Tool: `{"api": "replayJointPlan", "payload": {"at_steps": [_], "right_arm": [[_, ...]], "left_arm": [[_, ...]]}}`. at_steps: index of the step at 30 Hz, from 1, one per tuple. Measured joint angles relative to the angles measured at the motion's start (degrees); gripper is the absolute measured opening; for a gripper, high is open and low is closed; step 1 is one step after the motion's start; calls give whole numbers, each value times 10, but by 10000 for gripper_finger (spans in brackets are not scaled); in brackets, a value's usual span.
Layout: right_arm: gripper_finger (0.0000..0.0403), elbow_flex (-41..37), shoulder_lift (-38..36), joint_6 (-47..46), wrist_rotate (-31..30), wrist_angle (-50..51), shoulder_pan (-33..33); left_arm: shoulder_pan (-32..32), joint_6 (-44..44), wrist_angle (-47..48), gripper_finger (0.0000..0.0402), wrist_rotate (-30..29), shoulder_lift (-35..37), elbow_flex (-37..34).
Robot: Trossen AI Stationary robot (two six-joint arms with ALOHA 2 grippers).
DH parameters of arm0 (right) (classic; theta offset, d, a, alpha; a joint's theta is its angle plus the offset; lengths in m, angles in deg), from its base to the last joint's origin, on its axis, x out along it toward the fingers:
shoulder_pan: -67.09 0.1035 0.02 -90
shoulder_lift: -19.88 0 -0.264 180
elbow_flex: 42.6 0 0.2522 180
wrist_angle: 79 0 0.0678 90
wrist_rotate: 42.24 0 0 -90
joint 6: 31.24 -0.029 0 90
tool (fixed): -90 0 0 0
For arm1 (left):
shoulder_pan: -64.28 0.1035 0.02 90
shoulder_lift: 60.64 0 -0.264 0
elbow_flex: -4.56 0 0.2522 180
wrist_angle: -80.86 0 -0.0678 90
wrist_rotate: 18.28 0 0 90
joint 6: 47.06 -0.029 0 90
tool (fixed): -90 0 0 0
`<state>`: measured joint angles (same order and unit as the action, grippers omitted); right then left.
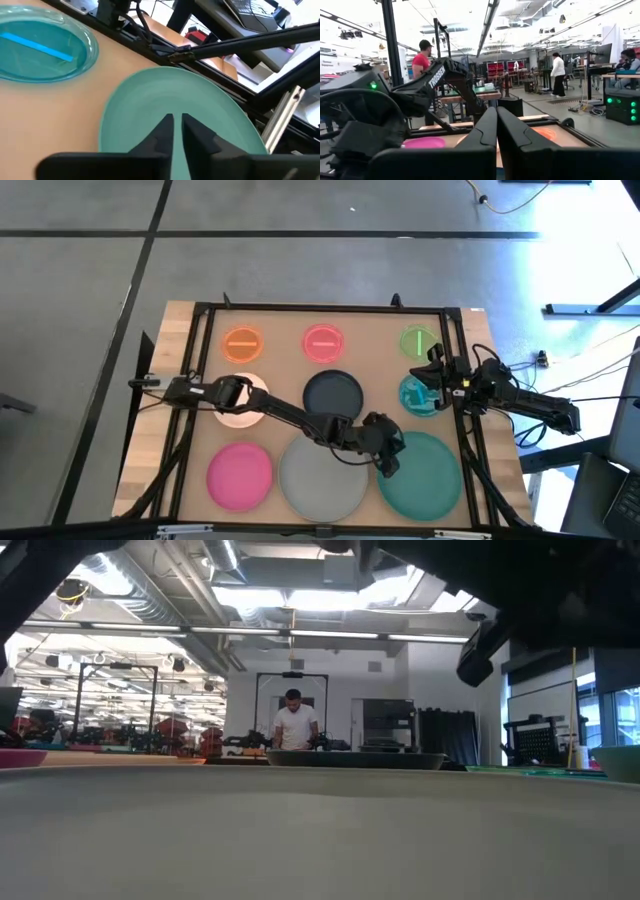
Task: Stack plastic plates
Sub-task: Stack the dark green plate on top of the gray plate
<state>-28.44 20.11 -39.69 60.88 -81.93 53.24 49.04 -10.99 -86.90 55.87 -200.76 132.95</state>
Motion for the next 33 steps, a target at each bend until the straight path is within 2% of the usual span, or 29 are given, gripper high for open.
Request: {"api": "replayJointPlan", "payload": {"at_steps": [6,10,18,33], "right_arm": [[3,0,0,9,-5,6,0],[3,0,0,9,-6,14,0],[3,0,0,0,-6,23,0],[3,0,0,-2,-21,37,0]], "left_arm": [[-3,12,38,117,-1,0,0],[-5,13,64,143,-22,-2,0],[-7,40,142,144,-38,-4,0],[-10,74,53,144,-6,-4,-70]]}}
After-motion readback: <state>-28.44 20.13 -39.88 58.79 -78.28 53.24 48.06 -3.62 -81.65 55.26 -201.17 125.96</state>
